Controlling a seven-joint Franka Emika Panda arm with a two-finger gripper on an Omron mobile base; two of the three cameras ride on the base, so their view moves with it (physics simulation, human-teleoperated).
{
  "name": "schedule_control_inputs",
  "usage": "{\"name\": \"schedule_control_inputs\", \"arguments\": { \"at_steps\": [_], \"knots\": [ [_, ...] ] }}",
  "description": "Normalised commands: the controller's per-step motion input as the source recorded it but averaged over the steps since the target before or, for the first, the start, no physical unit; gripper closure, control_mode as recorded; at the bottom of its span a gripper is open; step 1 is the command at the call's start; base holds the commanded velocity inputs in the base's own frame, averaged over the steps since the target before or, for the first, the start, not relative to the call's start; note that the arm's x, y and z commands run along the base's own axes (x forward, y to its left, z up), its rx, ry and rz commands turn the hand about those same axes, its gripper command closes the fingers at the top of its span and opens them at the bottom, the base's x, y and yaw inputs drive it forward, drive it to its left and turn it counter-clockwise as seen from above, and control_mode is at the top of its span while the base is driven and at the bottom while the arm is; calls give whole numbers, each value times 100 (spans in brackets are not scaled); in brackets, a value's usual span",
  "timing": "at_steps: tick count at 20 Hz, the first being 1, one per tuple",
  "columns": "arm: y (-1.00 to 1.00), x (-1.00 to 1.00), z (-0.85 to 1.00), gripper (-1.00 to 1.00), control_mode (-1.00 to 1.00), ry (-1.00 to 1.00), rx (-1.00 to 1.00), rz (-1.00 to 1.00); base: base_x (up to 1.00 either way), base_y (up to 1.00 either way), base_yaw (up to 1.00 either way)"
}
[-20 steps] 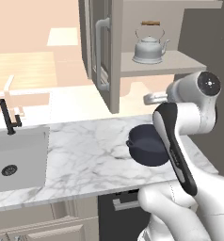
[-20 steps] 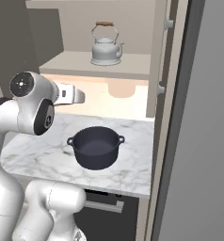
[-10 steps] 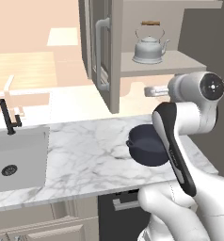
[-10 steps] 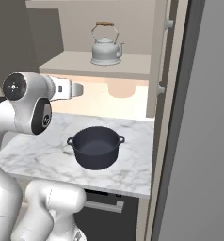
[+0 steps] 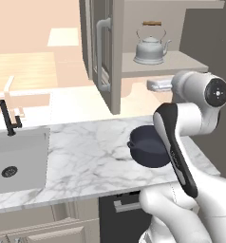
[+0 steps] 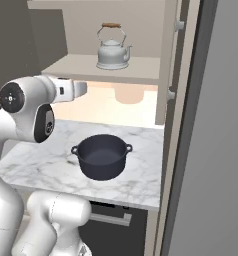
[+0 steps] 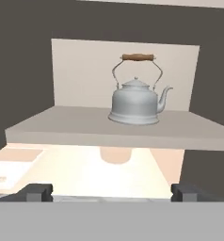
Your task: Pick the kettle from the cabinet and place it on a stove burner. Then pick the pot from the counter and place it on another stove burner. Finally, turn both burners on.
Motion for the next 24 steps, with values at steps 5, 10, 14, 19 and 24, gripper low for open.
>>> {"name": "schedule_control_inputs", "arguments": {
  "at_steps": [5, 10, 14, 19, 24],
  "knots": [
    [-1, 1, 24, -100, -100, -10, 0, 0, 0, 0, 0],
    [0, 5, 19, -100, -100, -7, 0, 0, 0, 0, 0],
    [0, 6, 17, -100, -100, -4, 0, 0, 0, 0, 0],
    [0, 11, 18, -100, -100, -1, 0, 0, 0, 0, 0],
    [0, 7, 13, -100, -100, 0, 0, 0, 0, 0, 0]
  ]
}}
